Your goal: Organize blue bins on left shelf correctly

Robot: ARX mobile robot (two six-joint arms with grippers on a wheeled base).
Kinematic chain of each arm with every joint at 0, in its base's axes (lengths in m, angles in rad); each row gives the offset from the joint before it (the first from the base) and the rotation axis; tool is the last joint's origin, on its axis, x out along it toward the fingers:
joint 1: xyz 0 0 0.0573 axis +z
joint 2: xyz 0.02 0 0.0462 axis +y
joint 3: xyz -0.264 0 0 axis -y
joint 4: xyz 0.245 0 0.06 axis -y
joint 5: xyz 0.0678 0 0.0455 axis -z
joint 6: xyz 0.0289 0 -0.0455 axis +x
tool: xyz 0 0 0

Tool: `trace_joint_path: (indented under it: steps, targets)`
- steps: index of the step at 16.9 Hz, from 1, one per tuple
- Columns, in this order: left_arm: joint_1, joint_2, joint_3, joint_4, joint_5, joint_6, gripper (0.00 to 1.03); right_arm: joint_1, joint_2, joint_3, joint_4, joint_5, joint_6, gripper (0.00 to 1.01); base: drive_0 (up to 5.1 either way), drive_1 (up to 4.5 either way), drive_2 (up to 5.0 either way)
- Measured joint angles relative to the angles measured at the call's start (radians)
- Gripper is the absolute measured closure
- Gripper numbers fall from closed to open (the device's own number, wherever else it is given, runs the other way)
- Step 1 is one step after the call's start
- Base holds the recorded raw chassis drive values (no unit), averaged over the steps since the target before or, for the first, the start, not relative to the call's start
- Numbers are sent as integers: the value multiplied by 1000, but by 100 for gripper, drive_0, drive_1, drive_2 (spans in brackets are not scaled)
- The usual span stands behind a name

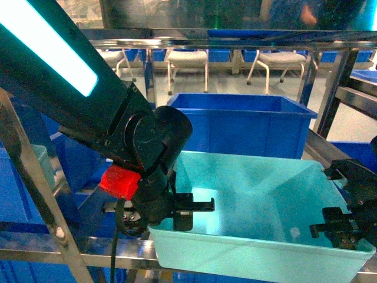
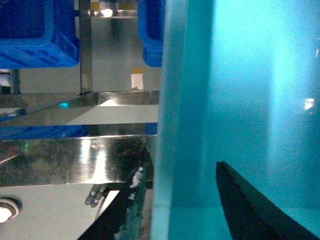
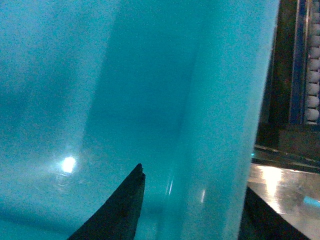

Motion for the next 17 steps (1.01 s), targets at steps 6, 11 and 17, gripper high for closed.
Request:
trace_joint_path:
  steps: [6, 11, 17]
  targets:
    - [36, -109, -72, 132, 13, -48, 3, -2, -114, -74, 233, 80, 80, 1, 0, 0, 0]
    - [34, -229, -180, 206, 19, -62, 5, 5, -245, -156, 330, 96, 103, 3, 0, 0, 0]
    - [-3, -645, -639, 388, -86, -60, 5, -42, -588, -521, 416, 32, 94, 3, 0, 0, 0]
